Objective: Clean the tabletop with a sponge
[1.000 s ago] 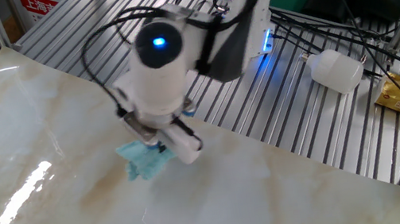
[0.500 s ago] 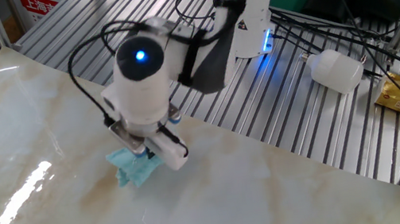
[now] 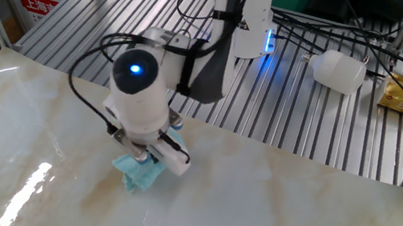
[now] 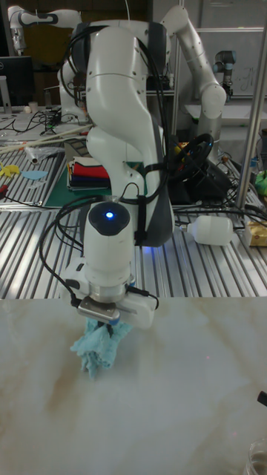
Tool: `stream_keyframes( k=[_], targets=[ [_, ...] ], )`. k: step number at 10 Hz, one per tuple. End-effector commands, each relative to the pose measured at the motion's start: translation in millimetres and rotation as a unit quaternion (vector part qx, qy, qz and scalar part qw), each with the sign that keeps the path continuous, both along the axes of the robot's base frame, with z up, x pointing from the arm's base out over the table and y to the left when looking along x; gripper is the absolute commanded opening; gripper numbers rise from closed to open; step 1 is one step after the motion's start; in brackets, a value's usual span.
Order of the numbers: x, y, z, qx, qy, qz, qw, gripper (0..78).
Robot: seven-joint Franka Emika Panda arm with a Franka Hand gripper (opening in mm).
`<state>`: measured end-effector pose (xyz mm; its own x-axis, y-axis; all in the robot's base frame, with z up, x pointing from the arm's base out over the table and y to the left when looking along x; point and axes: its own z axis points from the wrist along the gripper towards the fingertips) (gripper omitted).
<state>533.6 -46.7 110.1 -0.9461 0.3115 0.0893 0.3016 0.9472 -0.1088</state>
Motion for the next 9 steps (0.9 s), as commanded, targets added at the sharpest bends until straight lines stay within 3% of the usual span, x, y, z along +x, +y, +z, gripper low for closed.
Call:
stream_keyframes(
  k=[1, 4, 6, 9],
  targets=[
    [-6.3, 7.1, -7.2, -0.002, -0.002, -0.007, 1.0000, 1.3],
    [-4.4, 12.1, -26.5, 0.005, -0.006, -0.011, 0.9999, 1.3],
    [-1.1, 15.5, -42.2, 0.013, -0.016, -0.008, 0.9997, 1.3],
    [0.9, 19.9, -51.8, 0.028, -0.024, -0.006, 0.9993, 1.3]
  ],
)
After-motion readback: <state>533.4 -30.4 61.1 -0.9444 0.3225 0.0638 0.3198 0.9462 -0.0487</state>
